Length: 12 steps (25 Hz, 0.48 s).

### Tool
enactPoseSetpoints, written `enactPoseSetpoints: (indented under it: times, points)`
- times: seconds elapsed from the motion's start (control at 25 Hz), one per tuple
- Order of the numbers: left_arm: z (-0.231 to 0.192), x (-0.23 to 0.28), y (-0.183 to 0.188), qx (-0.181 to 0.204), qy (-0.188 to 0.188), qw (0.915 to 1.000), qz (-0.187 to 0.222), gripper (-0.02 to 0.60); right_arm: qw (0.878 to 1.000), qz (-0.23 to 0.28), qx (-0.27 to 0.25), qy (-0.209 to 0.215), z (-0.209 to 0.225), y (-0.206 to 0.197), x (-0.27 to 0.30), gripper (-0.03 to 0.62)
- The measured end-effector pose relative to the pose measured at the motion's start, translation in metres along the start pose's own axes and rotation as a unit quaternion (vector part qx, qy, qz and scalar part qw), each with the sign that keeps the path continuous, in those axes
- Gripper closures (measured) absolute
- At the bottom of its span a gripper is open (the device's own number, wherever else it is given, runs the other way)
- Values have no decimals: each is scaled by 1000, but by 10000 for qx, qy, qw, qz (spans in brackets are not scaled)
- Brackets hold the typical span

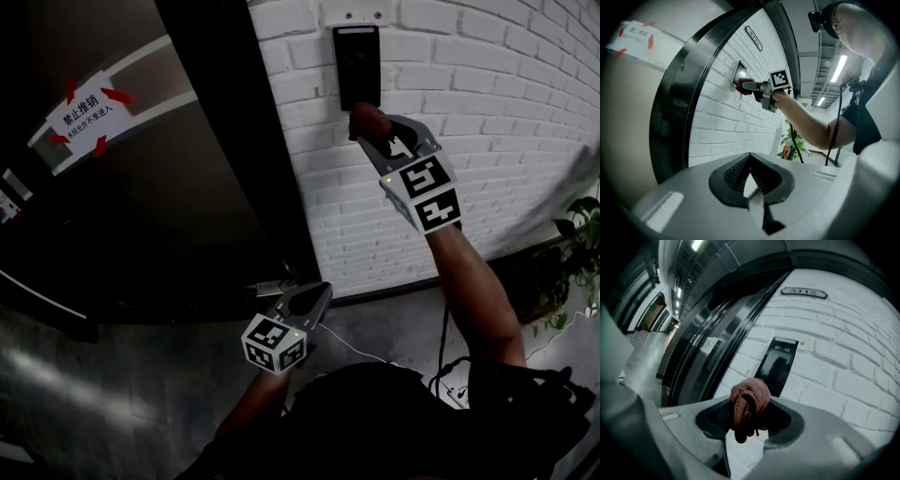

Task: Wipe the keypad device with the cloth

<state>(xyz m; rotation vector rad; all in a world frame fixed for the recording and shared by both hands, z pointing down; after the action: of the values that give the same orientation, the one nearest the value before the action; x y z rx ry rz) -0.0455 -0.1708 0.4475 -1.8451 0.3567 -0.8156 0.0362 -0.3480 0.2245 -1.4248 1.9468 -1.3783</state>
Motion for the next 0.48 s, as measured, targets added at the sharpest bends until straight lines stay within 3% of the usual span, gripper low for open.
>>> enactPoseSetpoints:
  times: [0.2,0.48]
  points:
    - [-2,-4,1,-10,79,10000,13,565,9956,777,-273,-450,25,57,-31,438]
    - [-5,-14,1,-17,236,9997,84,565,9873,1205,-420,-949,56,109,-32,437]
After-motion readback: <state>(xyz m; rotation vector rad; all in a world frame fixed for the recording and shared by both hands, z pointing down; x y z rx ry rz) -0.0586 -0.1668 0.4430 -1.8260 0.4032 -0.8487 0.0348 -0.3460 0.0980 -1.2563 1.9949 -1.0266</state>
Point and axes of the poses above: the fingertips, and each gripper's own axes: x forward along the fingers, z to its right, y out of its top, the point moved 1 cm from there along -x, backward along the fingers, and after that the axes turned 13 degrees about -z, right-handed, at the moved point
